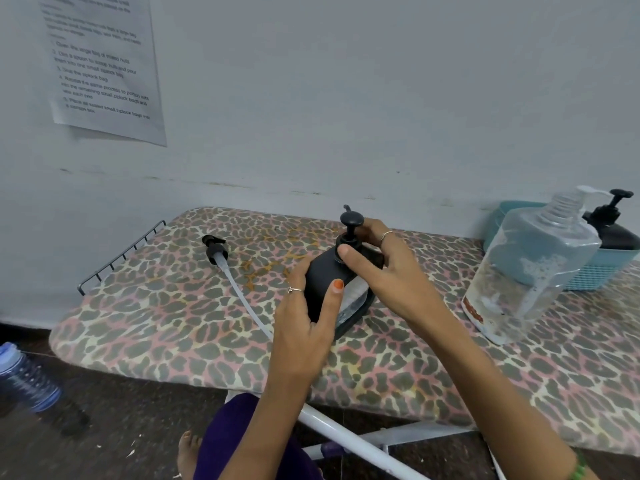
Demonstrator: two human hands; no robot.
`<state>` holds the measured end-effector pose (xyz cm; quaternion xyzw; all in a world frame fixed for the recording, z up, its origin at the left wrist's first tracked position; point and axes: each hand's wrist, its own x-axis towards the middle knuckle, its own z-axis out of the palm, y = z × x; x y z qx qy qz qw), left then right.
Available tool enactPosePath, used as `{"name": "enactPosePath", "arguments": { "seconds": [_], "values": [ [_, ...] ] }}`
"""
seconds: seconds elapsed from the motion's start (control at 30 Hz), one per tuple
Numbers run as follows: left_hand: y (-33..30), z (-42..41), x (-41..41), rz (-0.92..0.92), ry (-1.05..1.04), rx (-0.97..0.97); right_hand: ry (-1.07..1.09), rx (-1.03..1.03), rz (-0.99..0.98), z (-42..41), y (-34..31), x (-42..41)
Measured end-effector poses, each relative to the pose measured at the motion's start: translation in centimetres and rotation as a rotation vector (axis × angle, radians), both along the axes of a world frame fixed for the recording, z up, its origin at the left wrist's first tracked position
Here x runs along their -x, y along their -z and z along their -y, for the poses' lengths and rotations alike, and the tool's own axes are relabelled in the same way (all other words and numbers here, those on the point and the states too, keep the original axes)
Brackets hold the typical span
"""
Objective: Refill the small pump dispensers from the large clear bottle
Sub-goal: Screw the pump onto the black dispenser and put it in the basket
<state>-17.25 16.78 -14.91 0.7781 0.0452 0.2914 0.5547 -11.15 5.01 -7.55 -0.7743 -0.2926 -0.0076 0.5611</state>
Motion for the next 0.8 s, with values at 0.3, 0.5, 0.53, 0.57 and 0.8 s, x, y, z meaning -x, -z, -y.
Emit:
{"name": "enactPosePath", "arguments": {
  "seconds": [0.3, 0.5, 0.53, 0.57, 0.8],
  "values": [
    [0.1, -0.2, 0.0, -0.004, -0.007, -0.052, 0.17, -0.108, -0.02, -0.5, 0.4, -0.2],
    [0.0, -0.1, 0.0, 0.014, 0.015, -0.045, 0.153, -0.073, -0.02, -1.1, 0.6, 0.3],
    [0.1, -0.2, -0.1, 0.018, 0.017, -0.049, 0.111, -0.075, -0.042, -1.0, 0.7, 0.4],
    [0.2, -0.2, -0.1, 0.019, 0.018, -0.052, 0.071, -0.083, -0.06, -0.9, 0.8, 0.5],
    [0.0, -0.5, -0.1, 0.017, -0.004, -0.041, 0.089, -0.181, -0.05, -1.0, 1.2, 1.2]
  ]
}}
